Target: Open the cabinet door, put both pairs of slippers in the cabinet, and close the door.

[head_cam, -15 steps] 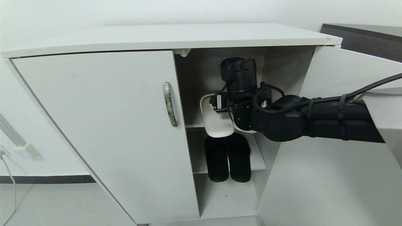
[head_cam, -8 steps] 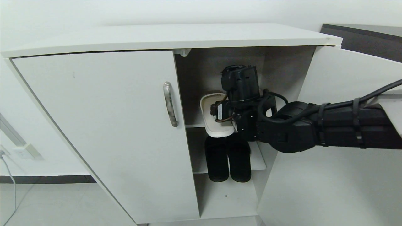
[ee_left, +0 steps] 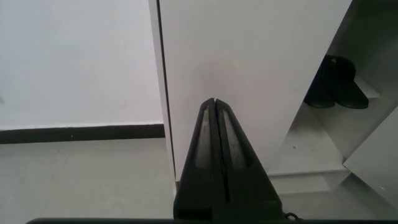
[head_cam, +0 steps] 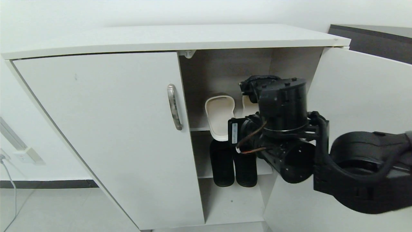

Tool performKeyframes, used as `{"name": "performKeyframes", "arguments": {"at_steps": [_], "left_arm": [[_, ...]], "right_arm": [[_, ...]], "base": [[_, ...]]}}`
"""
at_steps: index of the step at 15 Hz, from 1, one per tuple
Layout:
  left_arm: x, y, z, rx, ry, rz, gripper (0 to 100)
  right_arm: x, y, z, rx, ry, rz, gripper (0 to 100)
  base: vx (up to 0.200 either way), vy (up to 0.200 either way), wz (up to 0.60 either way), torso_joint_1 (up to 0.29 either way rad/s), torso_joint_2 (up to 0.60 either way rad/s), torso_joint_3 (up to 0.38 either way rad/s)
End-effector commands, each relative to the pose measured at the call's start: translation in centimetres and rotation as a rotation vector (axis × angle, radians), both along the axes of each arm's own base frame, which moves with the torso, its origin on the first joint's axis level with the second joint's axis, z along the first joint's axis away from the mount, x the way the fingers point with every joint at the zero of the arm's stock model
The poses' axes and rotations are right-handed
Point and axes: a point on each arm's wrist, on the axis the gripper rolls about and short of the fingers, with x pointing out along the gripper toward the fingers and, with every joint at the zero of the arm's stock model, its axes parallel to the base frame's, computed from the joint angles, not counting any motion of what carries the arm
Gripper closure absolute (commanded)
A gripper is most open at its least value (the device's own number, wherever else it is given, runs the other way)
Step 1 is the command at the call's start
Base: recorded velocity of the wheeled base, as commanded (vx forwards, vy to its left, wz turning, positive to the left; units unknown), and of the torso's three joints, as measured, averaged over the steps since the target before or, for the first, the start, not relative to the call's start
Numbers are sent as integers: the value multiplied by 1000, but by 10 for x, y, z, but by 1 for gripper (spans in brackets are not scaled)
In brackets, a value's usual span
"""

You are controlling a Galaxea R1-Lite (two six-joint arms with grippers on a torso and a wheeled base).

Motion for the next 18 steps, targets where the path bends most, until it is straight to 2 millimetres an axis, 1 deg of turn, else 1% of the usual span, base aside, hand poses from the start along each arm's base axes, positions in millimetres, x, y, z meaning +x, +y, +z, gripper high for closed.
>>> {"name": "performKeyframes", "arguments": {"at_steps": [1,3,5,12,18], "left_arm": [[0,0,0,0,1,1,100],[0,0,0,0,1,-1,100],[0,0,0,0,1,-1,100],[0,0,0,0,1,-1,100],[0,0,0,0,1,-1,100]], "right_arm": [[-32,-17,10,21,-12,74,100],[-40,-20,6,9,-2,94,100],[-43,-17,2,-4,5,110,100],[-44,-14,-4,-24,16,115,100],[-44,-14,-7,-32,22,116,100]], "base": [[0,0,0,0,0,0],[0,0,0,0,0,0],[0,0,0,0,0,0],[0,0,0,0,0,0],[-200,0,0,2,2,2]]}}
